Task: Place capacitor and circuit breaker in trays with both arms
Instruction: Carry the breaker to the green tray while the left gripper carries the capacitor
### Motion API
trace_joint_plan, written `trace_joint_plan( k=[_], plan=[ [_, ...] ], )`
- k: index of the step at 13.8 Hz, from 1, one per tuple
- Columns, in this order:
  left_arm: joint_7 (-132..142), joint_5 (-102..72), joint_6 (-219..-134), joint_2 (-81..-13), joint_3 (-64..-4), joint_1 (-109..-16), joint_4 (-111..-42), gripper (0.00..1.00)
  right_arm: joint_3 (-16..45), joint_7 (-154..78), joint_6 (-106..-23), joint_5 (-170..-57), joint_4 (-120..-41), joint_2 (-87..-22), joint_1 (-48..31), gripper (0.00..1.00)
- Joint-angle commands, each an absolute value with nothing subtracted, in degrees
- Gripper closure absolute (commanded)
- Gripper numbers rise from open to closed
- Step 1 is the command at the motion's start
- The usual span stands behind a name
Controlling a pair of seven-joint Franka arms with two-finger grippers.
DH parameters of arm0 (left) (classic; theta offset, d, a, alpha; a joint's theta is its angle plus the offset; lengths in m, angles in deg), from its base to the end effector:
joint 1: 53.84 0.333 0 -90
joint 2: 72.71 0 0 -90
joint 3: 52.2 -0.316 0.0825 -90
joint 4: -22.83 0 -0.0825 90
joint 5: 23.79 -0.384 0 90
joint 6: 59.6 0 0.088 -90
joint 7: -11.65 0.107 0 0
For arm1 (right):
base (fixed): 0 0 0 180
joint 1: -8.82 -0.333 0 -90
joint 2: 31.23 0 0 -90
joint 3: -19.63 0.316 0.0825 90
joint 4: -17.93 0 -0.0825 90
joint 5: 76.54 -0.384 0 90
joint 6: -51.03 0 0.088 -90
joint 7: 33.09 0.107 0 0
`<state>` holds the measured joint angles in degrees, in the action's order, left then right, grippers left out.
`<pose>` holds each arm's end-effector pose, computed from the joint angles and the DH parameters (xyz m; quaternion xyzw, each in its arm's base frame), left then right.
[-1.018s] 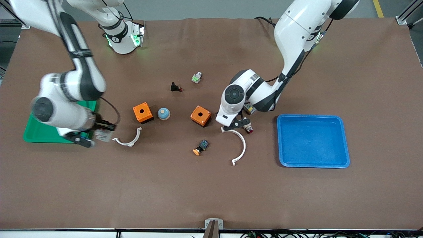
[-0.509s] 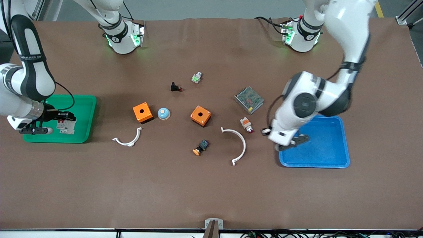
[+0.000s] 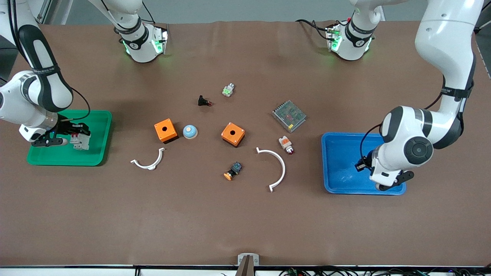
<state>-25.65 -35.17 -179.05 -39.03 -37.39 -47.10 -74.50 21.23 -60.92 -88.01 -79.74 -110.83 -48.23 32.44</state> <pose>0.6512 -0.0668 0.2483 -0.9736 -0.2103 0.0782 0.0424 0.4919 -0.1985 0.2235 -0.9977 -0.0281 0.0442 0.0439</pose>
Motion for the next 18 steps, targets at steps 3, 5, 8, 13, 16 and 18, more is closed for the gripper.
trace_joint_plan(
  k=[3,5,8,13,16,18],
  plan=[
    [-22.72,-36.27,-179.74,-35.63,-36.55,-44.26,-75.26,0.91,22.44,-61.56,-88.11,-79.36,-110.66,-47.58,33.17,0.19],
    [-22.1,-36.36,-179.83,-35.18,-36.55,-43.13,-75.17,0.75,22.79,-61.04,-86.88,-79.36,-109.69,-46.7,32.73,0.0],
    [-19.38,-36.18,-179.83,-34.83,-36.55,-42.68,-74.65,0.23,22.96,-60.86,-78.72,-79.97,-105.83,-43.02,31.5,0.0],
    [-12.55,-36.27,-178.69,-44.98,-36.55,-41.98,-74.47,0.0,23.4,-57.8,-70.03,-85.14,-102.76,-35.28,31.06,0.0],
    [-3.67,-35.57,-178.25,-55.71,-36.03,-40.74,-74.12,0.0,23.32,-49.55,-57.56,-85.24,-93.38,-34.22,28.26,0.0],
    [-2.77,-35.22,-176.33,-61.18,-36.02,-40.66,-71.59,0.0,23.32,-47.6,-50.78,-85.24,-87.13,-34.3,27.2,0.0]
  ],
)
